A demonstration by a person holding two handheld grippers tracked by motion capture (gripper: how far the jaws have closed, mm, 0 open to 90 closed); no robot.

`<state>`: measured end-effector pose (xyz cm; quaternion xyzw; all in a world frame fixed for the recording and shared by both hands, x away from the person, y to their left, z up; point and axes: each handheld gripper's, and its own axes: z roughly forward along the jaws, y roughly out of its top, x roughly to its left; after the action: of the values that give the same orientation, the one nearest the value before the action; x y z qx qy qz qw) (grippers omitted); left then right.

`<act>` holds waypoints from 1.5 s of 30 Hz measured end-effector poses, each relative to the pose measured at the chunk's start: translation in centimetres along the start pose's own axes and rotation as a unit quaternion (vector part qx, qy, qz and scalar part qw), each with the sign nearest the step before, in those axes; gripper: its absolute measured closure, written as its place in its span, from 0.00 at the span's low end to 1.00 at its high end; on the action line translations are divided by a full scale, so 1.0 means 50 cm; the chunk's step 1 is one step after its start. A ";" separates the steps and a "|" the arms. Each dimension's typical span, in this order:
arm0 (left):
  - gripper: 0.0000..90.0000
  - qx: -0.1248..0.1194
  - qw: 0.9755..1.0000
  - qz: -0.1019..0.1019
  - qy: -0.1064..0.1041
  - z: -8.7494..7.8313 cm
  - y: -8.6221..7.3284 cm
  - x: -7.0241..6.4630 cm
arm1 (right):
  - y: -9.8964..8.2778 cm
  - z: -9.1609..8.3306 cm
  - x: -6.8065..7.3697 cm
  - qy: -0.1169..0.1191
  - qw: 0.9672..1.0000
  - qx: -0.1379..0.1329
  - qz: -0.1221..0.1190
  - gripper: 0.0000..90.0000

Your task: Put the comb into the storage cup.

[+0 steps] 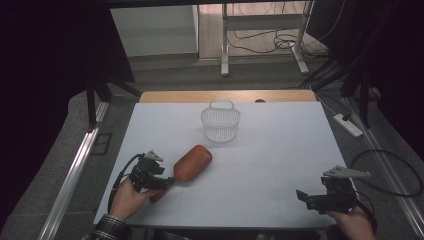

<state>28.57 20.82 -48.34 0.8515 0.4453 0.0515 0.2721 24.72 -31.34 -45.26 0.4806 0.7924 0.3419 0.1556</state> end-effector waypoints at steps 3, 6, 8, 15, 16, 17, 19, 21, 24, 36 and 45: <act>0.19 0.001 1.000 0.001 -0.006 0.000 0.002 0.005 | 0.000 0.000 0.000 0.001 1.000 0.000 0.000 0.00; 0.15 0.002 1.000 -0.008 -0.011 0.002 0.004 0.011 | 0.000 0.000 0.000 0.001 1.000 -0.002 -0.001 0.00; 0.09 0.002 1.000 -0.009 -0.015 0.003 0.005 0.016 | 0.000 -0.001 0.001 0.004 1.000 -0.002 -0.003 0.00; 0.00 -0.001 1.000 0.008 -0.011 0.006 0.012 0.014 | -0.002 -0.004 0.004 0.002 1.000 -0.010 -0.012 0.00; 0.00 0.000 1.000 0.010 -0.010 0.007 0.013 0.013 | -0.002 -0.004 0.004 0.001 1.000 -0.011 -0.012 0.00; 0.00 0.001 1.000 0.012 -0.010 0.008 0.014 0.013 | -0.002 -0.004 0.004 0.001 1.000 -0.011 -0.012 0.00; 0.00 0.001 1.000 0.014 -0.008 0.012 0.015 0.012 | -0.002 -0.004 0.005 0.001 1.000 -0.010 -0.013 0.00; 0.00 0.003 1.000 0.017 -0.004 0.016 0.016 0.012 | -0.002 -0.004 0.005 0.003 1.000 -0.009 -0.015 0.00; 0.00 0.007 1.000 0.019 -0.007 0.024 0.014 0.014 | -0.002 -0.003 0.005 0.004 1.000 -0.009 -0.015 0.00; 0.00 0.036 0.998 0.043 -0.019 0.071 0.009 0.011 | -0.002 -0.003 0.004 0.005 1.000 -0.008 -0.015 0.00; 0.00 0.066 0.997 0.038 -0.023 0.088 0.009 0.010 | -0.002 -0.003 0.005 0.005 1.000 -0.007 -0.016 0.00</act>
<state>30.62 19.17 -51.92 0.8848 0.4086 0.0124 0.2235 24.47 -31.22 -45.20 0.4651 0.7982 0.3476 0.1604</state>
